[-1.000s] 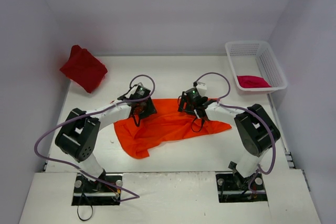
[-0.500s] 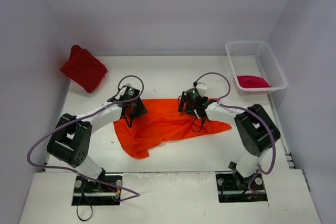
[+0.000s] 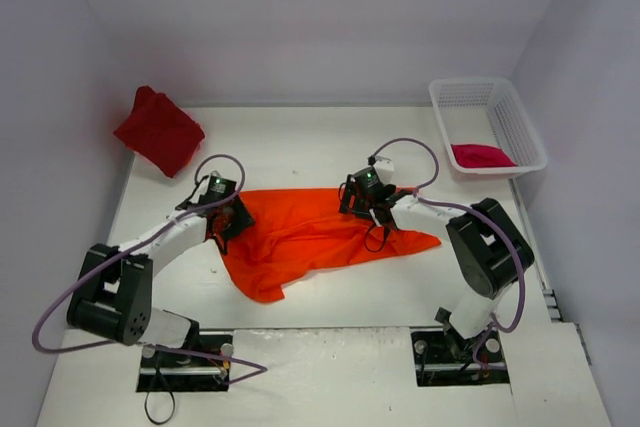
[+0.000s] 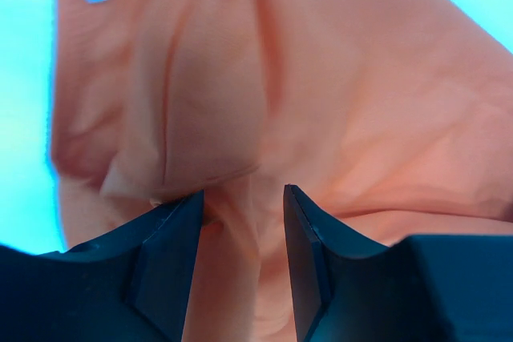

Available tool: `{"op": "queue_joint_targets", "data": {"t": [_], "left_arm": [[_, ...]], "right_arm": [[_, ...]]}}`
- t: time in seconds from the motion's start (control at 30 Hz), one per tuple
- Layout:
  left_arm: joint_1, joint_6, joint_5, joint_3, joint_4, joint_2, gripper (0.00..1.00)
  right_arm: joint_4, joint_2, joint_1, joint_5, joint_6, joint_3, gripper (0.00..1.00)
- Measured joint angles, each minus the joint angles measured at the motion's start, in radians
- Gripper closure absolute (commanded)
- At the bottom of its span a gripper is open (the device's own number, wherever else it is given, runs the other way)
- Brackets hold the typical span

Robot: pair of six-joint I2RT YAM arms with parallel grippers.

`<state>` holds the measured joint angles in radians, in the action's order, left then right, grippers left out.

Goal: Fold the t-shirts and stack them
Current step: Fold the flattened tshirt in 1/3 of the way

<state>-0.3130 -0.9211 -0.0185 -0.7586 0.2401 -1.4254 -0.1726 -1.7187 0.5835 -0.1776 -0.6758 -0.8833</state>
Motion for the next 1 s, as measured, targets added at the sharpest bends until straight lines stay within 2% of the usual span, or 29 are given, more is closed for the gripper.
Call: {"op": "queue_joint_targets", "data": {"t": [0.23,0.6,0.8,1.0], "left_arm": [[0.066,0.032,-0.011,0.063,0.053,0.138,0.61],[0.100,0.055,-0.013,0.089,0.122,0.269,0.61],[0.105,0.053,-0.045,0.085,0.111,0.246,0.61],[0.102,0.053,-0.075,0.002,0.092,0.161,0.61]], "right_arm": [[0.000,0.000,0.000,0.001,0.002,0.000,0.27],[-0.001,0.000,0.002,0.001,0.002,0.000,0.27],[-0.003,0.000,0.005,0.001,0.002,0.001,0.27],[-0.011,0.008,0.007,0.000,0.000,0.013,0.27]]}}
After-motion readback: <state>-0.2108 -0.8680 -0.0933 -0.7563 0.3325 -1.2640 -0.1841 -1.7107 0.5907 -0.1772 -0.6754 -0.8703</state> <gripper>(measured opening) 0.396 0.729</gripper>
